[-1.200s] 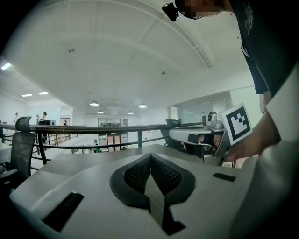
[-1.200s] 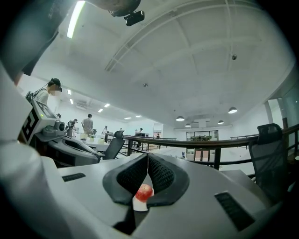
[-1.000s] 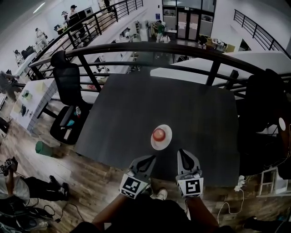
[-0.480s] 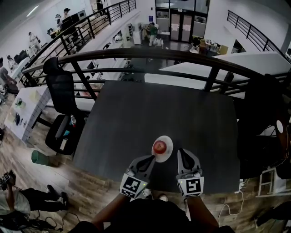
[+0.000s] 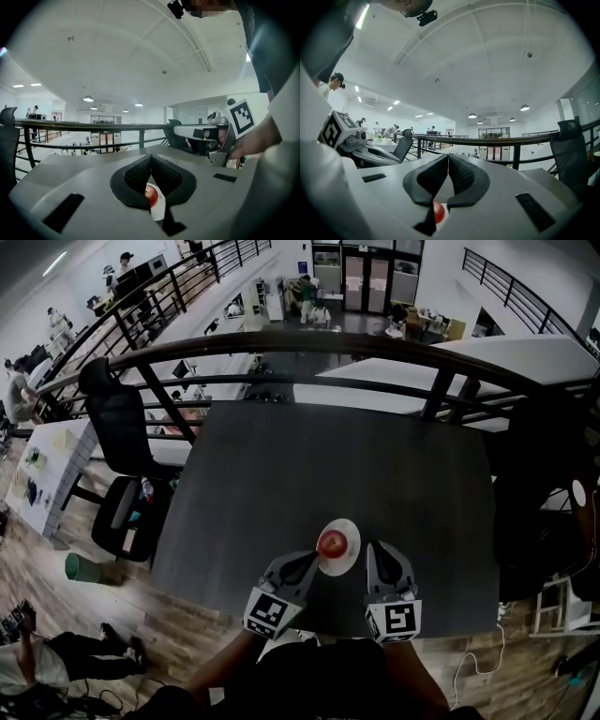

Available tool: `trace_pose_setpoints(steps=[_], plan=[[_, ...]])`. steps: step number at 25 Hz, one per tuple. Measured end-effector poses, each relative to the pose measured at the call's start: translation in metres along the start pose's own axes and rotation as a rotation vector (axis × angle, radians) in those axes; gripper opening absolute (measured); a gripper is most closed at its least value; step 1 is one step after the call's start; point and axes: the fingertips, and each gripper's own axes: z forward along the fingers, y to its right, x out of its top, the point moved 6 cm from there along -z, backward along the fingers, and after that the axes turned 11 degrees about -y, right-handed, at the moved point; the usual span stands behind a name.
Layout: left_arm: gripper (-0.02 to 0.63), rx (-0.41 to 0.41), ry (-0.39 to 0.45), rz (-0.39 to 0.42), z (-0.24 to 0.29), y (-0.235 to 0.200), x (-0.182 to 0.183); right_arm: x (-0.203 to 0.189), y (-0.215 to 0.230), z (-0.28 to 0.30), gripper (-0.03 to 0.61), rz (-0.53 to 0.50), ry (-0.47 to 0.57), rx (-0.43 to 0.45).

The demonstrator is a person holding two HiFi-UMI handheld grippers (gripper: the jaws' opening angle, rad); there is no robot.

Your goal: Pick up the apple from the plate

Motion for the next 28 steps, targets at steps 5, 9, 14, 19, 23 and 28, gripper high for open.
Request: trace_pose_setpoints(steps=[5,9,14,19,23,28], plan=[[0.023,0.032,-0.011,-0.043,0.014,0.01,-0.005,-0.008,0.017,0.009,0.025,0.037,-0.016,0.056],[0.023,0.108,0.032,-0.11,0.019,0.01,0.0,-0.011,0.026,0.011,0.025,0.05,-0.027,0.106],[0.023,0.142,0.056,-0.169,0.023,0.008,-0.005,-0.014,0.032,0.01,0.025,0.037,-0.039,0.146],[0.023,0.202,0.023,-0.035,0.037,0.015,-0.009,-0.022,0.032,0.015,0.025,0.036,-0.042,0.184],[0.025,0.189,-0.034,-0.067,0.056,0.019,-0.025,-0.029,0.034,0.016,0.025,0.028,-0.059,0.207],[0.156,0.176,-0.09,-0.093,0.071,0.024,-0.04,-0.039,0.039,0.017,0.025,0.034,-0.074,0.208]])
